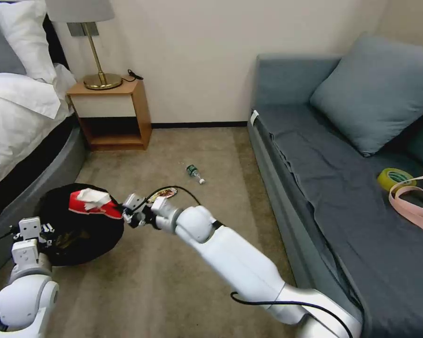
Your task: Pick up the trash bin, then pick up the garbage on the floor and place it into the trash bin.
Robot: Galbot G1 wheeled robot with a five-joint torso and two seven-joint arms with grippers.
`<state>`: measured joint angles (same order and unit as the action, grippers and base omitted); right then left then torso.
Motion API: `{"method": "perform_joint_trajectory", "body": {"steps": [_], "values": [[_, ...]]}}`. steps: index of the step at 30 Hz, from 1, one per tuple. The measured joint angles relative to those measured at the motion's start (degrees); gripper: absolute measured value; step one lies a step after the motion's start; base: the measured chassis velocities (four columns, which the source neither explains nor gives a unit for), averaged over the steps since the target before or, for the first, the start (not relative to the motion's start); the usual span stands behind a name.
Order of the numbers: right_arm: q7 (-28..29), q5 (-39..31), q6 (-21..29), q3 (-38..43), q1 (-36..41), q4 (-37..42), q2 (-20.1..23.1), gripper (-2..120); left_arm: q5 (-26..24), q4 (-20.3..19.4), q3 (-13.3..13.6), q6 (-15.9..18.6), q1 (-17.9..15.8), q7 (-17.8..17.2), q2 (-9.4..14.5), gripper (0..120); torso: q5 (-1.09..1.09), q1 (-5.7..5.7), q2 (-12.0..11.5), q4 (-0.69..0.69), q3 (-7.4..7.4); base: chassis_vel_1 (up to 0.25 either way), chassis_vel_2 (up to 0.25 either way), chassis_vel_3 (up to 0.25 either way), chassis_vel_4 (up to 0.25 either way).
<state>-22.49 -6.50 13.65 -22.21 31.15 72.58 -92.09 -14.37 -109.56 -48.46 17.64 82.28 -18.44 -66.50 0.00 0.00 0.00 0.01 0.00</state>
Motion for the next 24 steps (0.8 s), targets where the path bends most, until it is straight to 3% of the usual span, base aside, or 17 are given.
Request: {"method": "perform_joint_trajectory", "body": {"steps": [9,24], "values": [[2.6,0.4,-0.4,-3.0,0.2,-2.6,0.0,0,0.0,-0.9,0.8,0.2,0.2,0.0,-0.6,4,0.00,0.00,0.0,-0.01,0.00,0.000,0.000,0.000,0.000],[8.1,-2.8,-0.3,-2.9,0.6,-0.7,-0.1,51,0.1,-0.8,1.6,0.4,-0.5,-0.3,-1.4,4,0.00,0.00,0.0,-0.01,0.00,0.000,0.000,0.000,0.000]]}}
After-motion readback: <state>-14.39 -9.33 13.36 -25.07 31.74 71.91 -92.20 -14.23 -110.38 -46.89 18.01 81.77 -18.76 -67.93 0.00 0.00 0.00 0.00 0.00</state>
